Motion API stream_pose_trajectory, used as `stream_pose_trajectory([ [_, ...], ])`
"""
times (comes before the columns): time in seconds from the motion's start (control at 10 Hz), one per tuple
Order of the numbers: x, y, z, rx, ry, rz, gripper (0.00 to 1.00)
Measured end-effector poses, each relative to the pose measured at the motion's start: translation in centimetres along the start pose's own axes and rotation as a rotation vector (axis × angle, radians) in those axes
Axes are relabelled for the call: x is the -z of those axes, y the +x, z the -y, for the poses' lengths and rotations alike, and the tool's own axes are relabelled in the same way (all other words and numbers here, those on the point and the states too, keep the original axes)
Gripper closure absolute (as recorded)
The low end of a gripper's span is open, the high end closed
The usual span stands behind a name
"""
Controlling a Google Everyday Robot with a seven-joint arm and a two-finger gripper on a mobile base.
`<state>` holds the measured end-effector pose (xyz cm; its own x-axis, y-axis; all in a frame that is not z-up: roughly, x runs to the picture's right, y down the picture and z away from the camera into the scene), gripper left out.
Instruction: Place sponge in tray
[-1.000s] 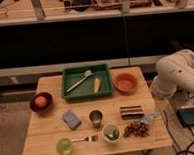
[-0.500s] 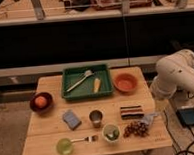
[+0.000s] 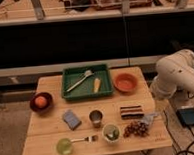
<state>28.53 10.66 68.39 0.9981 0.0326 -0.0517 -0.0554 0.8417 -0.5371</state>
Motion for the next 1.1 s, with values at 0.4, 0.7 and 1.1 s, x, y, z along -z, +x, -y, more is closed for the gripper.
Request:
stream_pose_trajectory([
  [0.4, 0.3, -3.2, -0.7, 0.074, -0.007, 0.014, 0.35],
  [0.7, 0.9, -10.6, -2.1, 0.178, -0.01, 0.033, 0.35],
  [1.1, 2.0, -20.1, -5.0, 0.345, 0.007, 0.055, 0.35],
])
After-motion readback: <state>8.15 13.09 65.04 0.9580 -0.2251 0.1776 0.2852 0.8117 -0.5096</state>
